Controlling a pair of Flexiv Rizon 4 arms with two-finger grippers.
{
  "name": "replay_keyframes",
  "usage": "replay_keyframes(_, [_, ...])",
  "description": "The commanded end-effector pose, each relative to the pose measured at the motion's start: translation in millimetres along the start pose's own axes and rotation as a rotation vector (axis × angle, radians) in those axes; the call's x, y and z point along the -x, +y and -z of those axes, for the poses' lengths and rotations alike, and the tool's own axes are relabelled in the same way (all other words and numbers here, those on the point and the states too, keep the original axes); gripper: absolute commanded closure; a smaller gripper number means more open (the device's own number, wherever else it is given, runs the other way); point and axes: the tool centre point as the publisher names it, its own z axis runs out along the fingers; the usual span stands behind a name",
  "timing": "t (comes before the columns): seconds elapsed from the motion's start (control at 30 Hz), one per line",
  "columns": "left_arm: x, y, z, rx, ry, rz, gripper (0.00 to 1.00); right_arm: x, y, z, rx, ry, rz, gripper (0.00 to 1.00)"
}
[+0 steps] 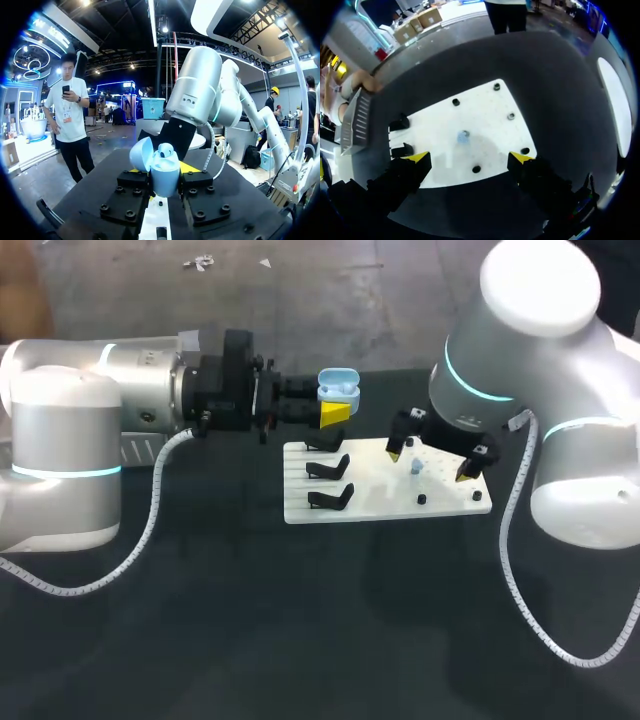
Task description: Pick up each earbud case from the left stands, insert the matching earbuds, close the lid, and place the case in the box.
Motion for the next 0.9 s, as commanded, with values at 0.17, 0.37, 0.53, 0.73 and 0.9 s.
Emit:
replay_keyframes(0.17, [-1.1,-0.5,0,0.003,-0.005,-0.004,1.00,7,7,-21,0.001,0.019,0.017,0.00])
replay_keyframes(0.37, [-1.1,-0.5,0,0.003,-0.005,-0.004,1.00,9,9,-28,-0.018,0.019,0.004,0.18])
replay_keyframes(0.53, [-1.1,-0.5,0,0.003,-0.005,-0.004,1.00,10,7,-29,-0.026,0.009,-0.016,0.22])
replay_keyframes(0.73, [-1.1,-0.5,0,0.003,-0.005,-0.004,1.00,8,5,-32,-0.037,0.017,-0.023,0.35])
replay_keyframes(0.9, [-1.1,-0.5,0,0.003,-0.005,-0.004,1.00,9,5,-36,-0.048,0.019,-0.035,0.40])
